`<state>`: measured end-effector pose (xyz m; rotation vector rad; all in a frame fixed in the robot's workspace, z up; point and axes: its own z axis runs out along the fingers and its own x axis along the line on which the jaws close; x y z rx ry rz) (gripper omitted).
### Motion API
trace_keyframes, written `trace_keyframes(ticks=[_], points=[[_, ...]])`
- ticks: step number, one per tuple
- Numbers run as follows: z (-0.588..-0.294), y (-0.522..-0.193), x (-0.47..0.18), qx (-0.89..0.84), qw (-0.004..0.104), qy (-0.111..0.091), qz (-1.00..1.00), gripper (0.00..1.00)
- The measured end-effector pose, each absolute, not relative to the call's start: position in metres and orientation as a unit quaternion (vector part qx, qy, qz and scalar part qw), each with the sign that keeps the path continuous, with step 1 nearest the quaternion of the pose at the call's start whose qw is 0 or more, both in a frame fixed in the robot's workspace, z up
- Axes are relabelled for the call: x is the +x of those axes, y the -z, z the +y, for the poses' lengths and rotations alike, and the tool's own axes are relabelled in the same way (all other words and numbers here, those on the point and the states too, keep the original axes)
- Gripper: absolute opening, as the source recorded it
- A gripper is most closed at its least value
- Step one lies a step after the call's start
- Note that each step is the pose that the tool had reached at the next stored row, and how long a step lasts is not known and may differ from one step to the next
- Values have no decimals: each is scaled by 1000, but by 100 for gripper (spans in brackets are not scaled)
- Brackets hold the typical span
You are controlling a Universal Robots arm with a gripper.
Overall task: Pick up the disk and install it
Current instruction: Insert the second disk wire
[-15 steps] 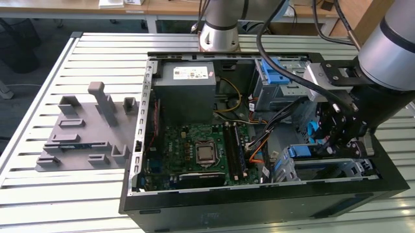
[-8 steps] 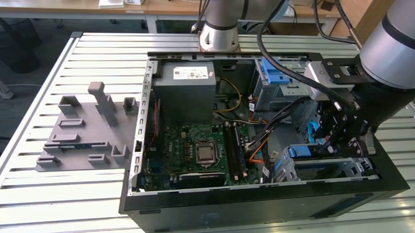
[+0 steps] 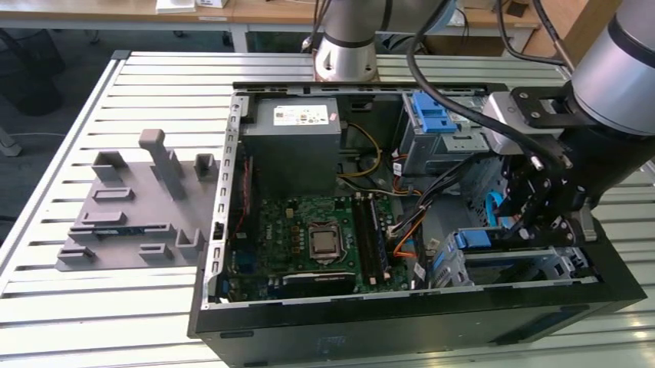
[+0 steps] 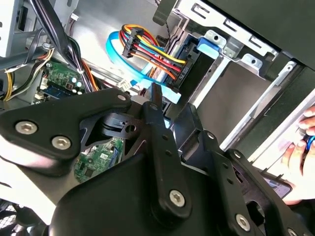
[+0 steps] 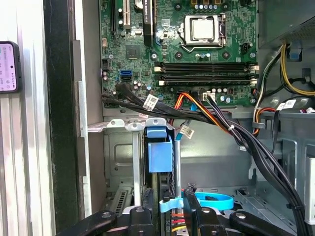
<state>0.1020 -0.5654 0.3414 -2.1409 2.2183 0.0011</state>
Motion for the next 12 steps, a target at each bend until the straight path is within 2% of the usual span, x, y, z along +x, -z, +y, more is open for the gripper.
trace_keyframes(ticks=[6,7,8,11,12], points=[[-565,-346,102,-694,29,0,719,36],[-565,-346,102,-694,29,0,719,30],[-565,-346,102,-694,29,0,719,30],[-565,-346,102,-694,29,0,719,13],[-565,-346,102,-694,29,0,719,11]])
